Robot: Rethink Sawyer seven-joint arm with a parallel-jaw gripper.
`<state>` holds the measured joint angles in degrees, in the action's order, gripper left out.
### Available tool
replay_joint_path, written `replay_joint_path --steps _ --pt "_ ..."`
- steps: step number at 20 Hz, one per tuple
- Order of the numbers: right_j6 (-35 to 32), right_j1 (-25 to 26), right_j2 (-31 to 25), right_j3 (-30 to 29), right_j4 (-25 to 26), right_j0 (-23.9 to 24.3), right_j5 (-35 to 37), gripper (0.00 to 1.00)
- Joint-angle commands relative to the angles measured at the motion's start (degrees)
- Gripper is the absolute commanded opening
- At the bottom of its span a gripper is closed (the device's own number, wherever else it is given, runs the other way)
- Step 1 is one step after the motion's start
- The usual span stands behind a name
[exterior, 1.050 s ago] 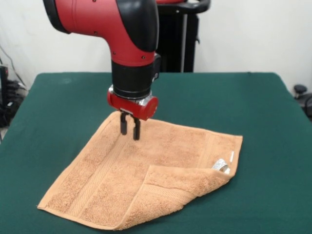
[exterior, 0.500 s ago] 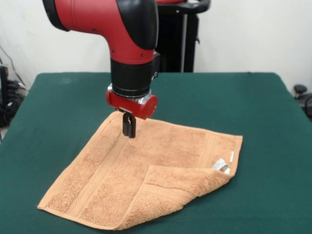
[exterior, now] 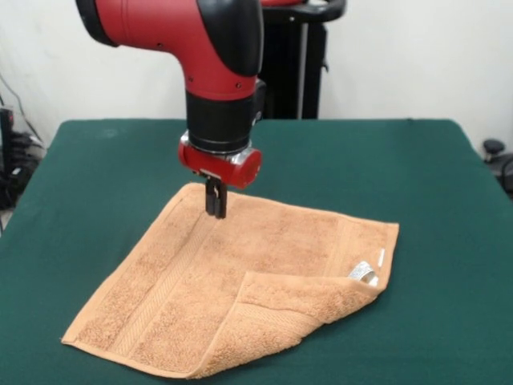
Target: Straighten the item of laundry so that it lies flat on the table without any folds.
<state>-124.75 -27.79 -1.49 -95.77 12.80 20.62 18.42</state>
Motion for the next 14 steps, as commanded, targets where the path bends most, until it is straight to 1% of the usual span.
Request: replay_joint_path --steps 1,6,9,14 --pt "-1.33 -0.60 -3.08 -9.99 3.97 -0.70 -2.02 0.00" --pt "-2.22 1.96 -3.29 -10.95 6.03 0.38 -6.08 0.00" --pt "-1.53 4.13 -3.50 -9.24 7.39 1.10 -7.22 0.00" --pt "1.33 7.97 -4.98 -5.52 10.33 4.07 -7.84 0.00"
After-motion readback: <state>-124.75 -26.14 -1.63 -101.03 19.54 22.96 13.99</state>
